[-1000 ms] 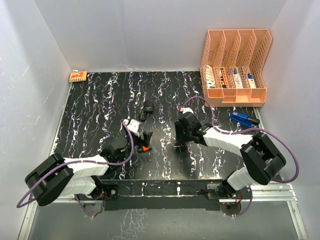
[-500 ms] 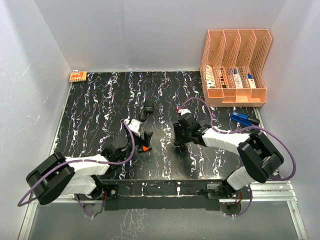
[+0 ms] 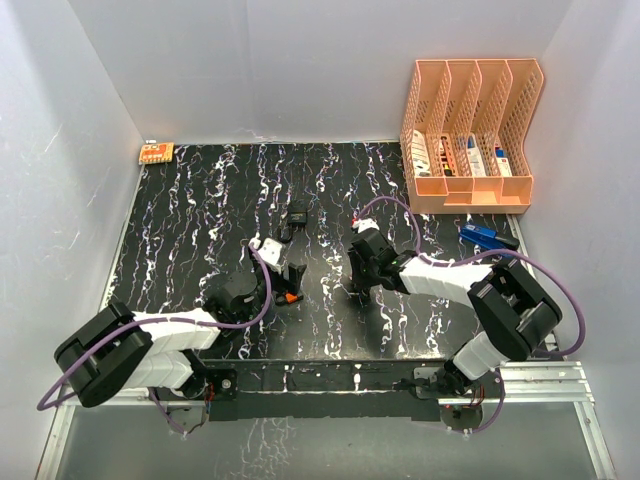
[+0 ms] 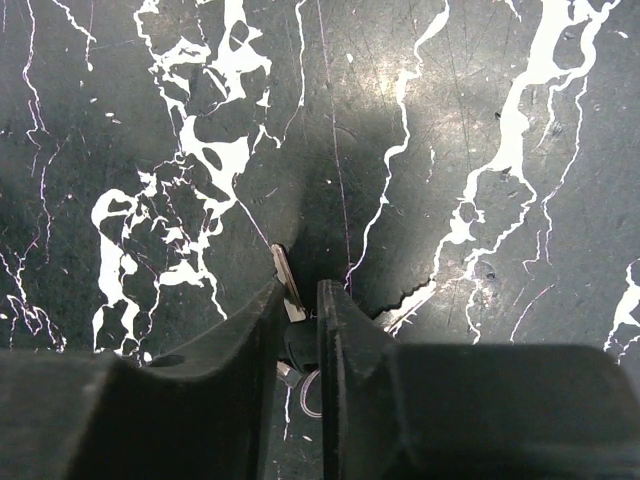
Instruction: Unlock with the key
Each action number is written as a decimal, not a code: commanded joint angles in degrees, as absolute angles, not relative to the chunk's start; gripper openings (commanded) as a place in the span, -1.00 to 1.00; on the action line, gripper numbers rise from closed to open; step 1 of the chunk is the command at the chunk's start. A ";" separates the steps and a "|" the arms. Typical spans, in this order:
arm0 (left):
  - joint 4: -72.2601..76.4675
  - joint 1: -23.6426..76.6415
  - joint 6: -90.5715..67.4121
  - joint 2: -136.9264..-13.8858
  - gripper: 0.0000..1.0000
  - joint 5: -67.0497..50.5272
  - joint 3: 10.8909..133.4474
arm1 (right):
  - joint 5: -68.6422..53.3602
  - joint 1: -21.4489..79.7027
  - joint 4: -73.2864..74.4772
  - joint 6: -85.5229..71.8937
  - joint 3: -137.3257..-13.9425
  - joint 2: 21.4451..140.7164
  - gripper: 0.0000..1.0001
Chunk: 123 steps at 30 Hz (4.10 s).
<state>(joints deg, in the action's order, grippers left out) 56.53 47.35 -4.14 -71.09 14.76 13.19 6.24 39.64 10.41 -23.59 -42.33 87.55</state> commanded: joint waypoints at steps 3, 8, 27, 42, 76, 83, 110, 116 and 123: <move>57.72 47.20 -4.62 -71.45 0.41 14.69 14.85 | 7.34 40.34 11.13 -23.21 -42.57 88.61 -0.79; 57.72 47.19 -4.67 -71.30 0.41 14.70 14.68 | 8.00 40.43 10.99 -23.12 -42.71 88.00 -0.95; 60.17 47.18 -5.77 -75.01 0.41 11.76 15.38 | 7.72 40.42 5.67 -20.58 -43.29 81.93 -1.00; 72.43 47.20 -4.99 -85.72 0.33 1.08 16.98 | 0.75 40.37 -2.03 -16.09 -42.69 80.17 -1.00; 80.51 37.29 9.22 -97.74 0.47 -26.98 19.37 | -9.65 40.32 -6.95 -0.33 -42.36 79.75 -1.00; 78.85 36.13 8.19 -98.06 0.42 -29.24 20.95 | -8.53 40.25 -6.49 -0.69 -43.56 81.66 -1.00; 69.60 36.21 2.22 -81.61 0.36 -17.22 13.80 | -5.35 39.86 -1.03 -5.00 -55.96 99.14 -0.93; 69.87 36.21 2.28 -81.74 0.37 -16.97 13.62 | -5.43 39.29 -1.94 -6.50 -56.04 99.40 -0.67; 69.75 36.21 2.26 -81.66 0.36 -16.75 13.71 | -4.86 38.30 -2.37 -8.82 -54.88 98.10 -0.37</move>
